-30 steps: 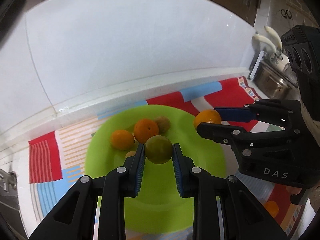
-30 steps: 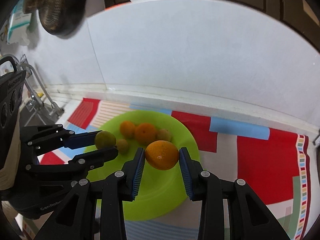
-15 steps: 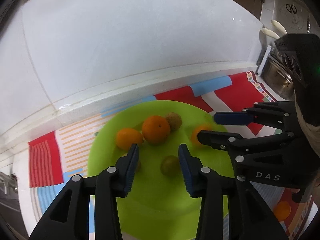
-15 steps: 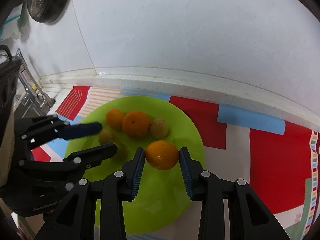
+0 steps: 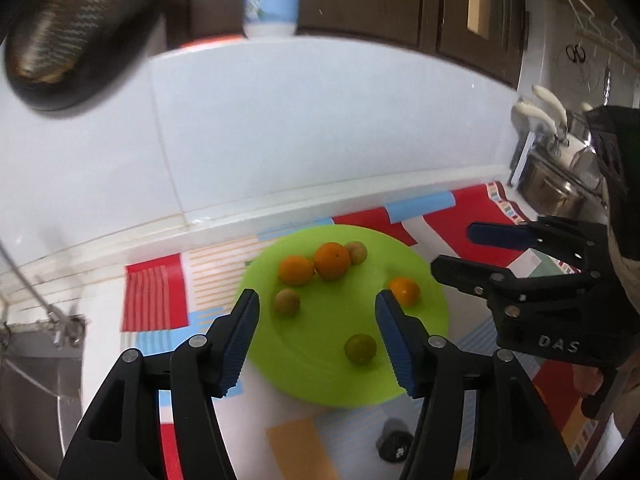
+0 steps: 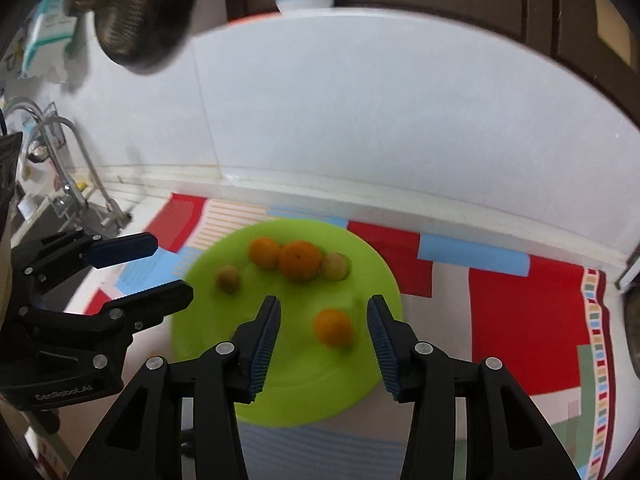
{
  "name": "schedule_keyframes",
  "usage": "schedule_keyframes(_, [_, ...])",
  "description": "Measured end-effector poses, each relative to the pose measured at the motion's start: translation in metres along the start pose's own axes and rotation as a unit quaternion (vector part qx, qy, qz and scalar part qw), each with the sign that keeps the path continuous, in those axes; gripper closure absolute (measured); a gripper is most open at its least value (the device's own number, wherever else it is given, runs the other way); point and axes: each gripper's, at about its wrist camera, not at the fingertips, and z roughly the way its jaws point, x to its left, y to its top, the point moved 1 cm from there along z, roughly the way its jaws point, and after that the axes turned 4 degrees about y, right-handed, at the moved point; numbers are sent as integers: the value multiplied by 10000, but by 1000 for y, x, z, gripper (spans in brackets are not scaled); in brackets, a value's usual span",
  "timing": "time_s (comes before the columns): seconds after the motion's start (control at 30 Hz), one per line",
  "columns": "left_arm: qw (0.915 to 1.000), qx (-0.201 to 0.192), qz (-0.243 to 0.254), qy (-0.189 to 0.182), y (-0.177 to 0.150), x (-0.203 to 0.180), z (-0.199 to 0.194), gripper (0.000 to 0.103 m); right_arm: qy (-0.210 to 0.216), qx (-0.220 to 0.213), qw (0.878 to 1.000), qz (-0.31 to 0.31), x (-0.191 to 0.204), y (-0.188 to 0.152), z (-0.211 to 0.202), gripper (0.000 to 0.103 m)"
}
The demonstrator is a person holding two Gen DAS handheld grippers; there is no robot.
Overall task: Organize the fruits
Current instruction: 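Lift both tools away from the plate toward the remaining fruits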
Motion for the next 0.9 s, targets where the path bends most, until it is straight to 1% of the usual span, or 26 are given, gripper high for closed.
schedule_keyframes(0.03, [10000,-41,-38,16,-1,2,-8,37,-41,-75,10000,-10,3,-1,-10,47])
schedule_keyframes(0.1, [9999,-105,-101,40,-3,4,-19,35,-134,-188,9997,-61,12,-3,-25,46])
schedule_keyframes(0.2, [9997,-195,-156,70,-8,6,-34,32,-123,-258,9996,10,23,-8,-40,40])
schedule_keyframes(0.3, [9995,-253,-136,118,-15,7,-50,26,-133,-304,9994,74,32,-14,-53,40])
schedule_keyframes(0.47, [9992,-338,-57,214,-29,7,-73,24,-134,-349,9990,246,43,-28,-72,40])
schedule_keyframes(0.73, [9980,-422,27,477,-59,4,-102,21,-347,-428,9976,417,58,-58,-94,40])
schedule_keyframes(0.9, [9972,-410,125,615,-78,3,-110,21,-299,-443,9973,497,64,-74,-102,40])
